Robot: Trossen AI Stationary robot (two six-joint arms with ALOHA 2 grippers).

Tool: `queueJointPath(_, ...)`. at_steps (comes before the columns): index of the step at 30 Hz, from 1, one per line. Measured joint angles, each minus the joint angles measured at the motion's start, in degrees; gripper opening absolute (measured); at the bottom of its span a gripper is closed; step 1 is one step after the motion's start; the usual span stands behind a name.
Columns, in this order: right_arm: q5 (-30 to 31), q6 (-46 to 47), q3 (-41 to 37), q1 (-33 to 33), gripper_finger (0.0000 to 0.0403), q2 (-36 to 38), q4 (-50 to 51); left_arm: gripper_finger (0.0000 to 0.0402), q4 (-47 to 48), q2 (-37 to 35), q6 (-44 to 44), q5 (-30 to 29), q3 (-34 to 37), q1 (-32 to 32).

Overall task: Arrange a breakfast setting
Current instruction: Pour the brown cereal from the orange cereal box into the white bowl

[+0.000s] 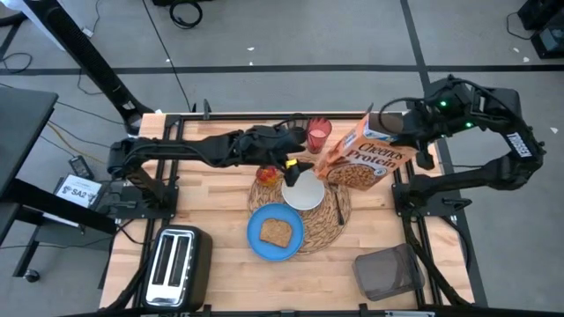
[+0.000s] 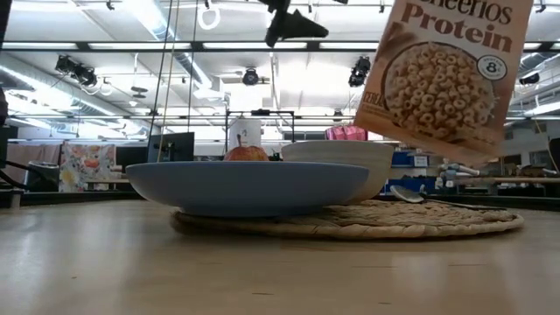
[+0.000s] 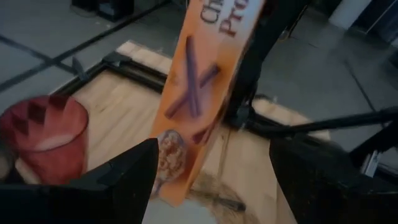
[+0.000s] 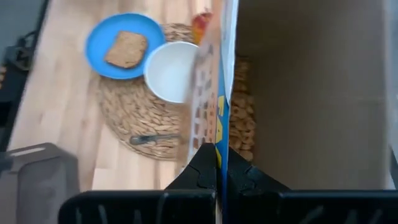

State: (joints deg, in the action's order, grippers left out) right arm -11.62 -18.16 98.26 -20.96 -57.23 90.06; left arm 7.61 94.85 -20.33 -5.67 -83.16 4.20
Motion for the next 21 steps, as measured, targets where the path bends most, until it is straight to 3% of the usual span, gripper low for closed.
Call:
queueJointPath(6, -1.6, -1.4, 0.0, 3.3, 0.0000, 0.6, 0.0, 0.0313, -7.9, 3.0, 0.1, 0.0, 0.0, -0.2)
queueJointPath(13, -2.6, -3.6, 0.0, 5.5, 0.0000, 0.6, -0.4, 0.0313, -15.5, 6.6, 7.3, 0.3, 0.0, -0.3)
queueJointPath(21, -3.1, -9.1, 0.0, 8.0, 0.0000, -0.5, -3.3, 0.0313, -19.5, 7.8, 4.3, 10.6, 0.0, -0.2)
